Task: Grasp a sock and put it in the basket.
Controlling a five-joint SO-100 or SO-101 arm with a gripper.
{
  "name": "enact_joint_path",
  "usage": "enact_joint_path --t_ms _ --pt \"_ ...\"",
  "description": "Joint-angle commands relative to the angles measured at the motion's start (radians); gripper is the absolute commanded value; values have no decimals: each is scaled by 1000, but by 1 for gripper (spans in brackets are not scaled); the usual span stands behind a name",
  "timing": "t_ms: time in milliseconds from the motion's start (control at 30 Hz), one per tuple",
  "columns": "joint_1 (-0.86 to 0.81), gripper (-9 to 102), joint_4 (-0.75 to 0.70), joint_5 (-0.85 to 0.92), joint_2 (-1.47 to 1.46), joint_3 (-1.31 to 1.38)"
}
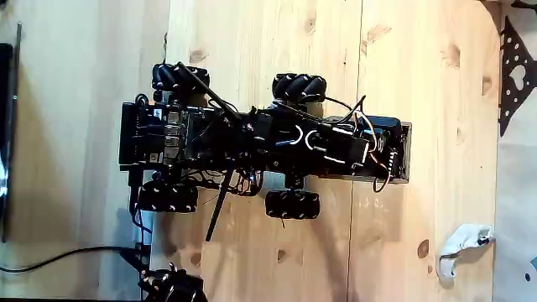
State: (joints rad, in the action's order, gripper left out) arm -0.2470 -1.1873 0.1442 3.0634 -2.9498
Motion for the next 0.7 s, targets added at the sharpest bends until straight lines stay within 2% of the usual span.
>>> enact_joint_path --t_ms 0,100,267,467,567,667 --pt "20 0 92 -2 -233 -14" --pt "11 0 123 -3 -267 -14" --pt "26 0 -78 -5 -8 -15" --pt "2 0 -117 -5 54 -15" --pt "-6 0 -207 -5 183 -15" --pt "14 0 -207 0 183 -15"
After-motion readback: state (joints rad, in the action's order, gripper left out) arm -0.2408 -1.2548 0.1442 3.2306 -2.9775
